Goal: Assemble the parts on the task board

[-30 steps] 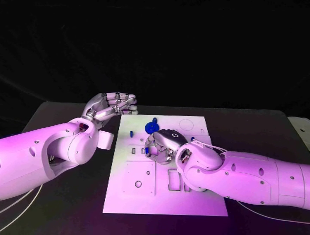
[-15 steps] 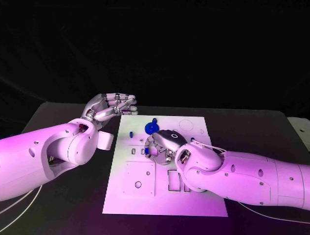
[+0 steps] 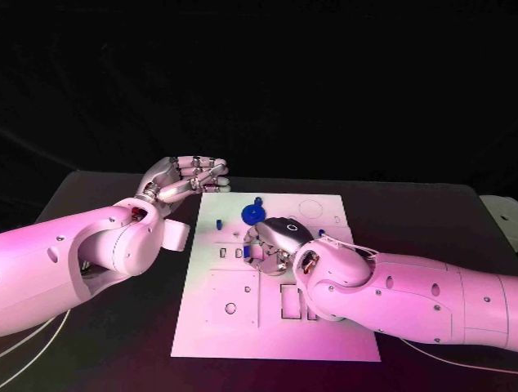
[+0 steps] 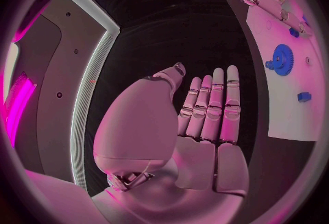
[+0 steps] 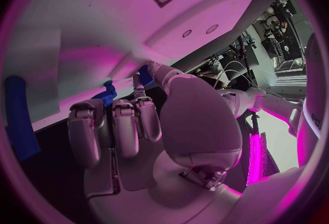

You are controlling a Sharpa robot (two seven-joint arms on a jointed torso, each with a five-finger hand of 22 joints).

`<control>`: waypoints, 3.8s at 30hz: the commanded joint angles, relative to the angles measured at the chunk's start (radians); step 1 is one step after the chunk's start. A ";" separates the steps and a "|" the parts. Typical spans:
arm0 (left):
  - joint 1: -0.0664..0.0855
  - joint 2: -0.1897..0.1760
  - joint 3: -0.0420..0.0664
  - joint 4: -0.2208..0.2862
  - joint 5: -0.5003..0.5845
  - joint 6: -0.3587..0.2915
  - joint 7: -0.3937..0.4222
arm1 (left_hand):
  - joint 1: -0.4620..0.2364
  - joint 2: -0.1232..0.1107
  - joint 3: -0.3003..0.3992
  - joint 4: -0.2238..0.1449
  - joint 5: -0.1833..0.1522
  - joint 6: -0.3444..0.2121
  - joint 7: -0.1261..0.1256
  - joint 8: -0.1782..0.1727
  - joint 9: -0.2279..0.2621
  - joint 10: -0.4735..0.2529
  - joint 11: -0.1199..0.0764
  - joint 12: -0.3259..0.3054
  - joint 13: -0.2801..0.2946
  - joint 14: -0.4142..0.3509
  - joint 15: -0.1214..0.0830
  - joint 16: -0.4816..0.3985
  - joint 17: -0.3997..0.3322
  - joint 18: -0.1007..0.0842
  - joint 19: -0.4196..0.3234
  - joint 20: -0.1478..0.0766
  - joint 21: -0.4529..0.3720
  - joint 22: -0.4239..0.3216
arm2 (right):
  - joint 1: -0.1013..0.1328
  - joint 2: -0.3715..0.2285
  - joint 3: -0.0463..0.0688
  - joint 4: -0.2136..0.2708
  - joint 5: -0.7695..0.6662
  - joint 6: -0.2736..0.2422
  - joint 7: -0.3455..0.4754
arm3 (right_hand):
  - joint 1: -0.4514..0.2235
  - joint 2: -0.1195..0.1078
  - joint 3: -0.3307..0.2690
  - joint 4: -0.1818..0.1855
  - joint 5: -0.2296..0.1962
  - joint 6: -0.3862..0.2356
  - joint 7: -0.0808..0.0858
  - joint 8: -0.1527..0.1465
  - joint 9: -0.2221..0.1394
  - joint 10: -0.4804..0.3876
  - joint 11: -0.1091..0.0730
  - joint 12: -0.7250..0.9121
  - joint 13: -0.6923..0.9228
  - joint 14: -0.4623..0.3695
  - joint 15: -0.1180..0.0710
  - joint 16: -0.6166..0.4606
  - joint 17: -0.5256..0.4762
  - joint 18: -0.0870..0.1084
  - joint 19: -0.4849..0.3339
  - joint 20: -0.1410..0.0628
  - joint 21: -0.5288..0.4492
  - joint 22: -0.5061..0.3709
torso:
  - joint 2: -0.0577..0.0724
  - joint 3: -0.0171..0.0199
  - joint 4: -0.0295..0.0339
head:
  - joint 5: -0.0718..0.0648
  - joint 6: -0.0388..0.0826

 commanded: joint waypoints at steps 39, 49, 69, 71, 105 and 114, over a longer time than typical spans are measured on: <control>0.001 0.000 0.000 -0.004 -0.029 0.021 -0.021 | -0.014 -0.001 0.004 -0.007 0.001 -0.005 0.012 -0.003 -0.001 0.007 -0.001 -0.006 0.001 -0.005 0.000 -0.006 0.005 0.014 -0.003 0.008 -0.004 -0.003 | -0.002 -0.035 -0.001 0.037 -0.016 -0.134 0.049 | 0.047 -0.014 -0.361 0.164 -0.053 -0.124 0.039 -0.048 -0.046 -0.040 0.045 -0.046 0.123 0.103 0.036 0.002 0.260 -0.014 0.106 0.033 0.004 0.263 | -0.001 0.0005 -0.0002 | 0.003 0.006; 0.001 -0.001 0.000 -0.032 -0.173 0.113 -0.184 | -0.143 -0.010 -0.046 0.084 0.002 0.058 -0.030 0.029 0.015 0.179 -0.058 0.043 0.022 0.208 -0.070 0.086 0.087 0.017 0.160 -0.060 0.079 0.024 | 0.047 -0.174 0.010 0.116 0.303 -0.263 0.377 | 0.119 0.032 -0.348 0.158 0.038 -0.071 0.024 0.004 -0.041 -0.048 0.032 -0.053 0.116 0.099 0.025 -0.005 0.243 -0.014 0.106 0.026 0.004 0.263 | -0.009 0.0029 -0.0083 | 0.015 0.010; 0.076 0.103 -0.001 -0.114 -0.733 0.509 -0.835 | -0.230 0.110 -0.330 0.109 0.007 0.013 -0.109 0.286 0.211 0.184 -0.145 0.585 0.498 0.534 -0.175 1.168 1.151 -0.022 0.326 -0.166 0.792 0.607 | 0.141 -0.387 0.014 0.147 0.673 -0.157 0.416 | 0.099 0.033 -0.337 0.159 0.109 -0.049 0.006 0.062 -0.015 -0.044 0.015 -0.055 0.113 0.097 0.009 -0.009 0.236 -0.014 0.106 0.009 0.004 0.263 | -0.042 0.0168 -0.0191 | 0.038 -0.008; 0.084 0.122 -0.001 -0.126 -0.767 0.535 -0.866 | -0.224 0.126 -0.341 0.109 0.003 -0.005 -0.113 0.313 0.232 0.147 -0.150 0.636 0.542 0.539 -0.171 1.184 1.172 -0.032 0.342 -0.175 0.849 0.683 | 0.141 -0.389 0.014 0.145 0.673 -0.153 0.410 | 0.099 0.032 -0.336 0.159 0.117 -0.052 0.006 0.065 -0.013 -0.045 0.015 -0.057 0.112 0.097 0.008 -0.009 0.234 -0.014 0.106 0.009 0.004 0.263 | -0.043 0.0173 -0.0184 | 0.037 -0.010; 0.133 0.308 -0.057 -0.276 -0.909 0.664 -0.958 | -0.262 0.203 -0.424 0.110 0.002 -0.064 -0.131 0.453 0.373 0.123 -0.167 0.891 0.765 0.567 -0.187 1.254 1.270 -0.114 0.542 -0.197 1.144 1.174 | 0.143 -0.386 0.013 0.124 0.634 -0.132 0.355 | 0.088 0.023 -0.323 0.160 0.178 -0.069 0.006 0.078 -0.002 -0.045 0.014 -0.060 0.109 0.094 0.007 -0.015 0.224 -0.014 0.106 0.006 0.004 0.263 | -0.039 0.0153 -0.0204 | 0.048 -0.029; 0.133 0.321 -0.060 -0.282 -0.911 0.701 -0.964 | -0.281 0.211 -0.435 0.110 0.002 -0.054 -0.142 0.483 0.400 0.190 -0.177 0.994 0.874 0.567 -0.195 1.254 1.269 -0.118 0.548 -0.202 1.160 1.203 | 0.142 -0.383 0.013 0.119 0.631 -0.129 0.348 | 0.088 0.023 -0.323 0.160 0.178 -0.069 0.006 0.078 -0.002 -0.045 0.014 -0.060 0.109 0.094 0.007 -0.015 0.224 -0.014 0.106 0.006 0.004 0.263 | -0.039 0.0163 -0.0193 | 0.046 -0.036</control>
